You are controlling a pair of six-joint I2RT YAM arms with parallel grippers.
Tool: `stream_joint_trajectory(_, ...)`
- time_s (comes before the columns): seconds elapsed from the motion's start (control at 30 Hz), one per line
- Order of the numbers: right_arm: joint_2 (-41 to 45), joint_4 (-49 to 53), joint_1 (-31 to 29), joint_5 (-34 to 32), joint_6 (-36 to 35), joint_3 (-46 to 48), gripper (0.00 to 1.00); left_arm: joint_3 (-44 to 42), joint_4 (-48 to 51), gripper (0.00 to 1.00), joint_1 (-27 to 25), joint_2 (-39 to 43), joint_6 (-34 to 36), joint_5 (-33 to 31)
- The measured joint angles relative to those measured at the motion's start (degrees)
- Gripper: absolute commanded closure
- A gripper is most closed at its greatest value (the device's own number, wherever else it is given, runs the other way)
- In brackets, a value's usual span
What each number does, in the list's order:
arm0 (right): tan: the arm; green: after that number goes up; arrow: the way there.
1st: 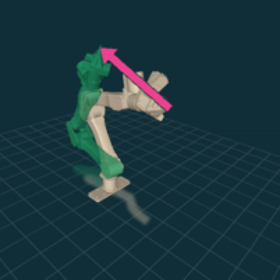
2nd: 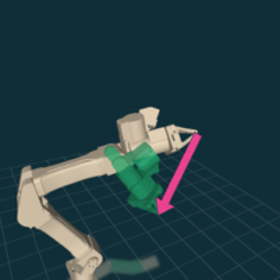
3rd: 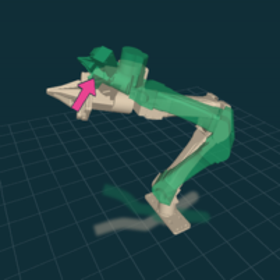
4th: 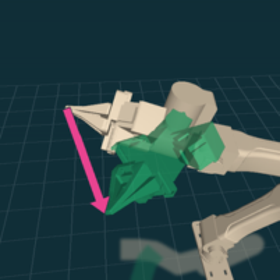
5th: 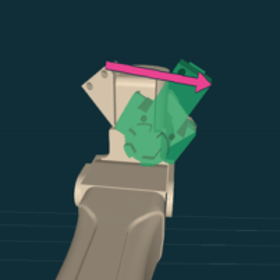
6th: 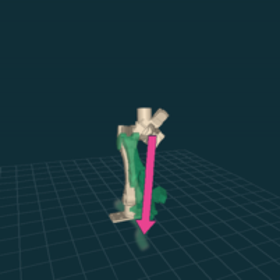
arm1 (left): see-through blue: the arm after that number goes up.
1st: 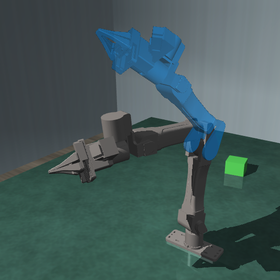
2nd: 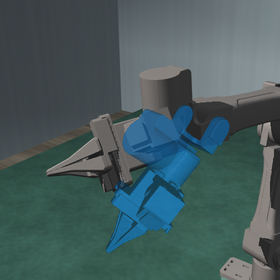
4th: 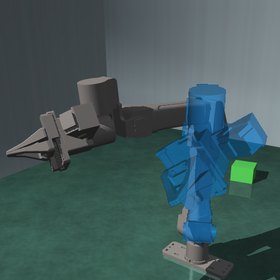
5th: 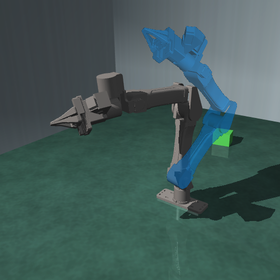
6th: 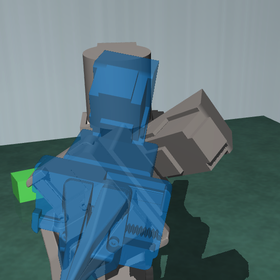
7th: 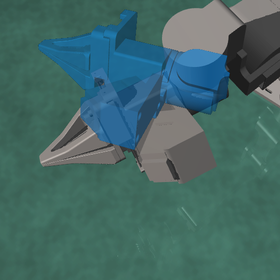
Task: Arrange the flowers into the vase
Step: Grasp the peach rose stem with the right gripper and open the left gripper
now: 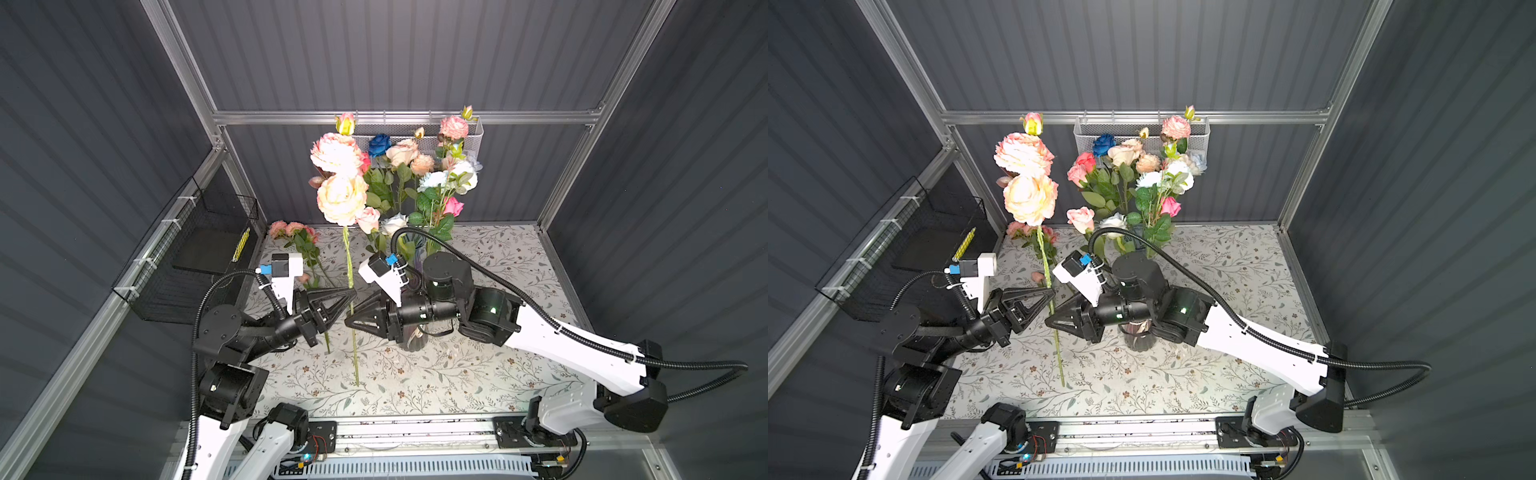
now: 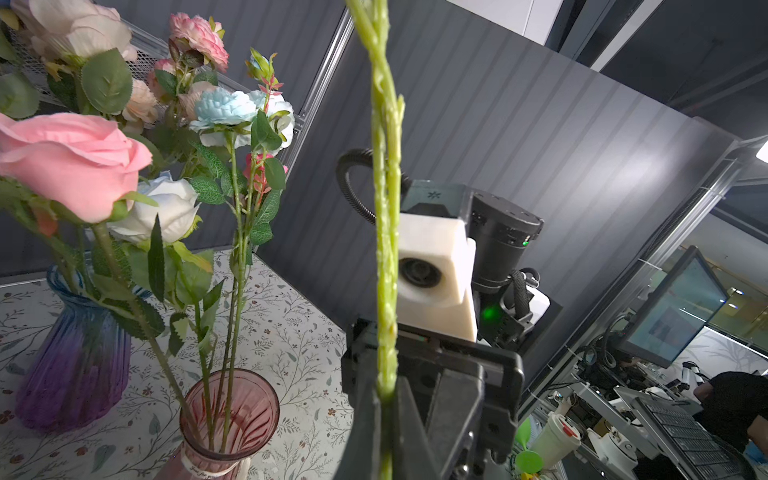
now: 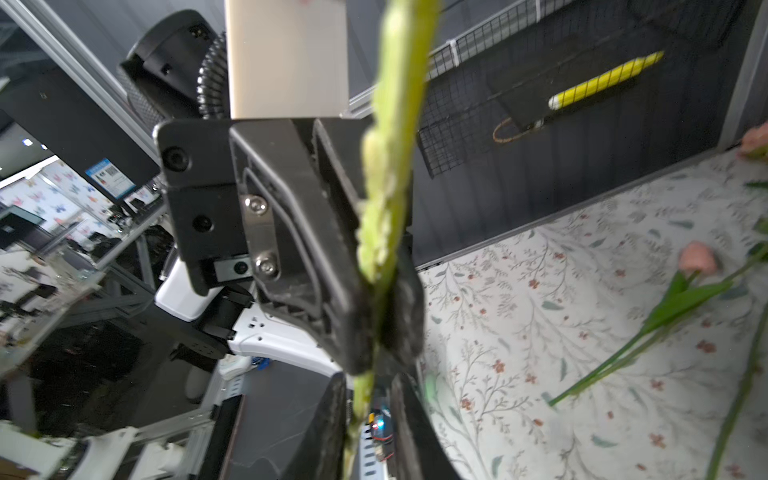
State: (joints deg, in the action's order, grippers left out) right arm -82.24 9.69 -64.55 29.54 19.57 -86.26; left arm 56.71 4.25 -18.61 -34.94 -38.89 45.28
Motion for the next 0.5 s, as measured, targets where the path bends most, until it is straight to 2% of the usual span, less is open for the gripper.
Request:
stream_joint_trajectory(0.03, 0.02, -0.15, 0.0, 0.04, 0.39, 0.02, 1.0, -0.02, -0.42, 0.94, 0.0, -0.07, -0.24, 0.31)
stream_joint_trajectory(0.13, 0.26, -1.2, 0.13, 0.26, 1.05, 0.72, 1.0, -0.07, -0.87, 0.5, 0.0, -0.04, -0.31, -0.28)
stream_joint_trajectory(0.2, 1.18, -2.01, 0.09, -0.28, 0.94, 2.36, 1.0, -0.15, -0.46, 0.28, 0.0, -0.04, -0.39, -1.18)
stream_joint_trajectory(0.3, 3.82, -2.4, 0.04, -2.25, 0.7, 5.66, 1.0, -0.2, 0.55, 0.12, 0.0, 0.24, -0.22, -3.32)
stream_joint_trajectory(0.33, 5.03, -2.34, 0.07, -3.21, 0.52, 6.84, 1.0, -0.2, 1.03, 0.01, 0.0, 0.5, 0.07, -4.15)
stream_joint_trajectory(0.5, 12.81, -1.31, 0.63, -10.01, -1.22, 12.68, 1.0, -0.2, 4.48, 0.0, 0.0, 2.38, 1.4, -9.51)
